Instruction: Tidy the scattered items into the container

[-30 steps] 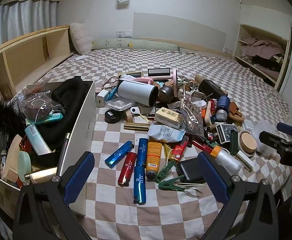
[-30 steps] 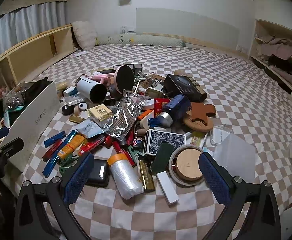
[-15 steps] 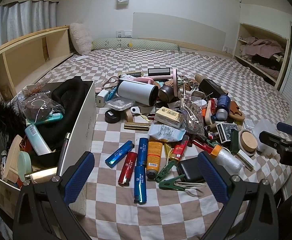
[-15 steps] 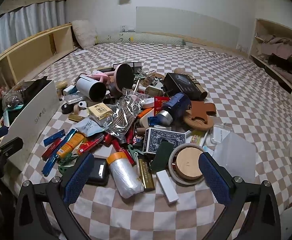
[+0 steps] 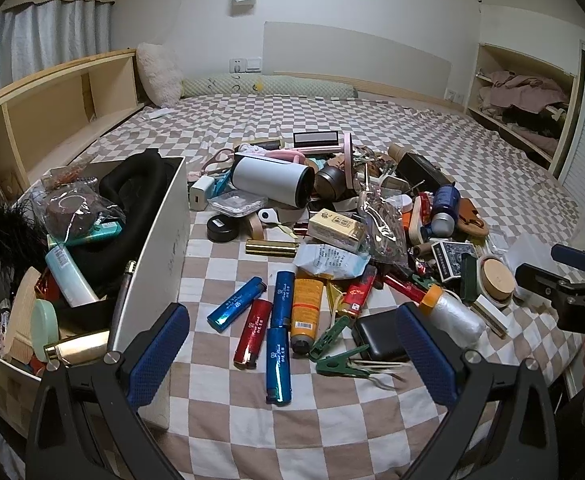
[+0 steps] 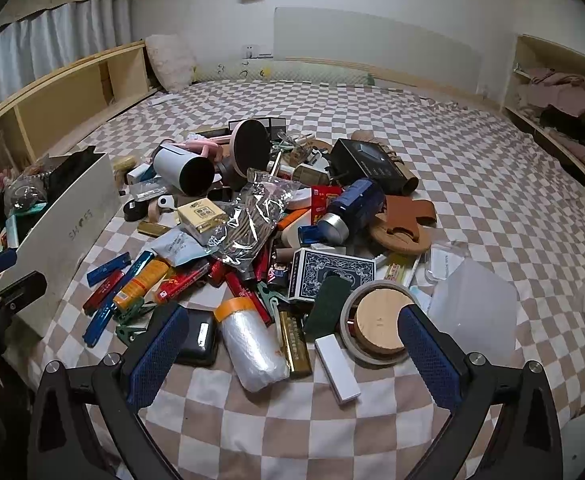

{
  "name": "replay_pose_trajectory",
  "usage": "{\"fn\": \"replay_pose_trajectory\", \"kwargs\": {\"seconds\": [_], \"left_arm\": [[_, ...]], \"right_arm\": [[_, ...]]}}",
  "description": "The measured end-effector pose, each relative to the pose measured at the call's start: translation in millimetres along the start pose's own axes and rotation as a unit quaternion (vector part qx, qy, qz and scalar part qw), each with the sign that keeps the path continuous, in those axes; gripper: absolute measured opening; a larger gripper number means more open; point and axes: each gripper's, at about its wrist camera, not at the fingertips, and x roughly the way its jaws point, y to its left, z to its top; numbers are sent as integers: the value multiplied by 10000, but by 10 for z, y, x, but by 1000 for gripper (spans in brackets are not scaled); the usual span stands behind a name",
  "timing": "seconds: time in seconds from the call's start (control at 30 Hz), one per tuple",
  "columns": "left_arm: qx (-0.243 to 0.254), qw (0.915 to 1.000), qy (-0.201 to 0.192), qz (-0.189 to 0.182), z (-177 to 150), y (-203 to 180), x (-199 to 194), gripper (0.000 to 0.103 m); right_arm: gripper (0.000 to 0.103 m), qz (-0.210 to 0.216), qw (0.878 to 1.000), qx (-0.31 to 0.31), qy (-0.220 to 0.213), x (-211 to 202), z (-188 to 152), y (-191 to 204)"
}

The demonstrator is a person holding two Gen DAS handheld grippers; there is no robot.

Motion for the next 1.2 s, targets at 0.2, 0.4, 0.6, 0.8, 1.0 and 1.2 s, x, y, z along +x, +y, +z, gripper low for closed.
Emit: {"fn": "replay_pose_trajectory", "kwargs": {"seconds": [0.2,0.4,0.6,0.8,1.0,1.2], "left_arm": [[-24,9996,129,-255,-27,-34,33,103],[26,9991,259,-347,-66,-103,85,103],[239,9988,411,-141,-140,-177,151,103],[362,9968,691,-183,-229,-208,250,103],[489,9950,838,-250,-284,-266,311,103],[458,9935,972,-365,-317,-262,355,103]], "right_arm": [[103,357,9991,34,-236,-56,-12,8],[103,463,9972,62,-584,-101,-18,41],[103,610,9979,-25,-222,19,-57,54],[103,313,9981,-499,180,179,-170,178],[103,241,9964,-308,751,399,-274,125],[103,358,9947,-397,874,534,-327,144]]}}
